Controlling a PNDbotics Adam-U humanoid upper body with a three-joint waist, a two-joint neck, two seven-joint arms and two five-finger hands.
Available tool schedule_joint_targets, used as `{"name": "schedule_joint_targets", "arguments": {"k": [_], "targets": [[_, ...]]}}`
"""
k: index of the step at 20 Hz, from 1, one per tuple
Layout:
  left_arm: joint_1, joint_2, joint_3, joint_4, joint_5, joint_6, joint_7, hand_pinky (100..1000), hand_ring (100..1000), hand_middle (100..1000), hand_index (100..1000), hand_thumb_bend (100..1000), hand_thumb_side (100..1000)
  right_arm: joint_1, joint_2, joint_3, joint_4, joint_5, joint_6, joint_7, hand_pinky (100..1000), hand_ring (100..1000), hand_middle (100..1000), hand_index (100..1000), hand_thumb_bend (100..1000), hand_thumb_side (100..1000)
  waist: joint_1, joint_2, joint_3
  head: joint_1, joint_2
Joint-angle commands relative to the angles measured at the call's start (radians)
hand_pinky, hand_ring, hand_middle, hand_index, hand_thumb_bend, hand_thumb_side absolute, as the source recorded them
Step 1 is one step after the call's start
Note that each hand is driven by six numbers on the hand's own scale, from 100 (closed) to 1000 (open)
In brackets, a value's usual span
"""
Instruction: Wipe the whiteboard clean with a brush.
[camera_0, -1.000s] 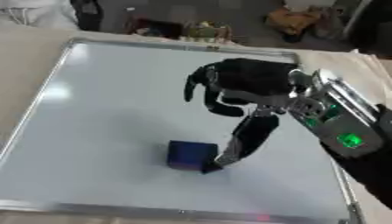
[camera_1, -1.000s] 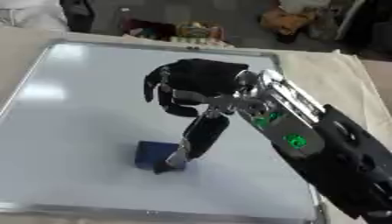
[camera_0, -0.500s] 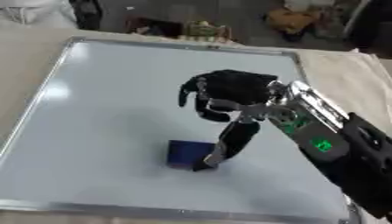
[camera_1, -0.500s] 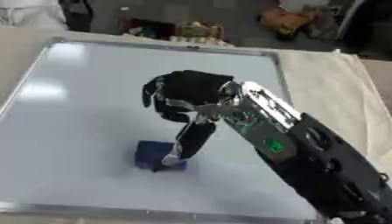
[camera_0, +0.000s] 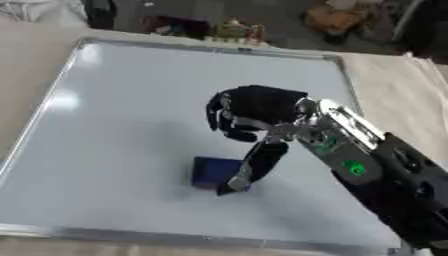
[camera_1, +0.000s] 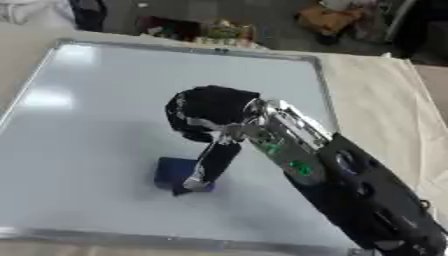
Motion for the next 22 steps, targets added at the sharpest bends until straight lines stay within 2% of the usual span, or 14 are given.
{"name": "schedule_joint_targets", "arguments": {"k": [1,16,22], "targets": [[-0.012,0.019,0.002,-0.015,-0.003,0.002,0.002,649,621,559,666,318,969,-0.005,-0.005,-0.015,-0.005,0.012,0.003,-0.014,719,831,543,100,664,536,0.005,-0.015,-0.001,-0.005,0.009],[-0.011,0.013,0.003,-0.013,-0.006,0.003,0.001,648,622,558,663,312,971,0.045,0.032,-0.024,0.044,0.033,0.013,0.007,694,806,533,100,657,490,0.01,-0.006,0.003,-0.002,0.005],[-0.012,0.013,0.002,-0.012,-0.006,0.002,0.0,649,623,558,663,310,971,0.052,0.04,-0.03,0.051,0.012,0.021,0.015,680,796,595,100,583,435,0.011,-0.005,0.005,0.0,0.003]]}}
